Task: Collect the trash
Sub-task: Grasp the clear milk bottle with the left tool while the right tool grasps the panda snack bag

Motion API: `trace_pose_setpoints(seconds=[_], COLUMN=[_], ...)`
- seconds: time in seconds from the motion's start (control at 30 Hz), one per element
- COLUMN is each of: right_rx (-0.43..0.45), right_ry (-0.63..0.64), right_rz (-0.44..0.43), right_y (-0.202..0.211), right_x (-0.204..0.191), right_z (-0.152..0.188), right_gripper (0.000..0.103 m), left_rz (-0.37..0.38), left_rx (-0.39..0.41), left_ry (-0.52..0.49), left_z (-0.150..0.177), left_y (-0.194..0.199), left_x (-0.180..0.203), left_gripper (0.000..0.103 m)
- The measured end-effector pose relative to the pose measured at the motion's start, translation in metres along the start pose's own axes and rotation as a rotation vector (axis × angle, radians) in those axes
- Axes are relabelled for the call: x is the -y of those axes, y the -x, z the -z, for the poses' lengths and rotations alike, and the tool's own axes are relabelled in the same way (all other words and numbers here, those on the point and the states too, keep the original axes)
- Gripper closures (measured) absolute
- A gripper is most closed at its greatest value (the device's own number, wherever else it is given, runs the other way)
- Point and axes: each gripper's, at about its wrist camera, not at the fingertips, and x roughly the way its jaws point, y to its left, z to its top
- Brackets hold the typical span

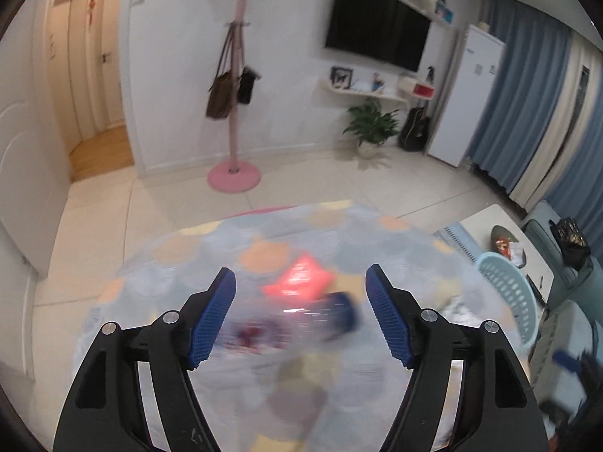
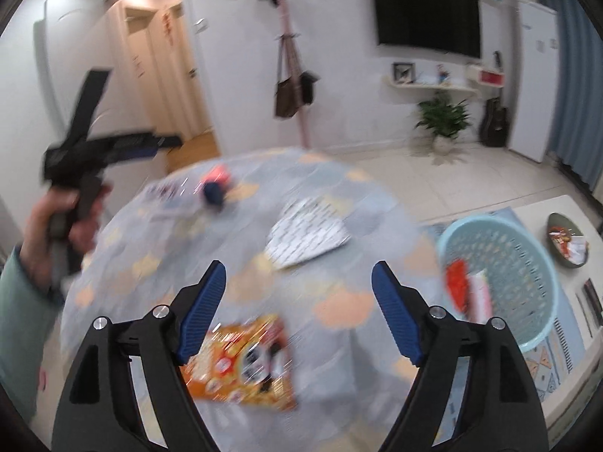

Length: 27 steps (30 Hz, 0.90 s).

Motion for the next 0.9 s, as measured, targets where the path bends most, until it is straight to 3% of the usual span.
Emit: trace_pose_setpoints(seconds=[0.17,0.3,0.5,0.67,0.8,0.9], right_rx=[-0.121,-0.232,-0.234,-0.220,-0.198,-0.192], right_ry=[0.058,0.026,0.037,0.046,0.056,0.021], right_rz=[-0.036,-0.098,-0.133,-0.102,-0.023,-0.017], right_y=[-0.017,-0.031,-0.033,-0.039,-0.044,-0.044], right_x=[-0.027,-0.035,-0.041,-0.039,-0.033,-0.023], right_z=[0.039,0.069,0.063,0.059,0.052,0.046], right_gripper=[0.027,0.026,0.027,0.027,0.027,0.027], left_rz=[0.018,0.068,0.169,0.277,0.294,0.267], left_rx=[-0.112,-0.207,-0.278,-0.332,-0.331,-0.325], left_ry=[0.013,0.030,0.036,0.027,0.037,0.022], left_z=[-0.003,0.010,0.032,0.058,0.071,0.075], left_y=[-0.031,-0.049,-0.041,-0.028,-0.023,-0.026], left_x=[-0.036,-0.056,-0.064,-0.057,-0.044,-0.032], left_gripper=[0.031,0.031,0.031,0.031,0.026,0.025])
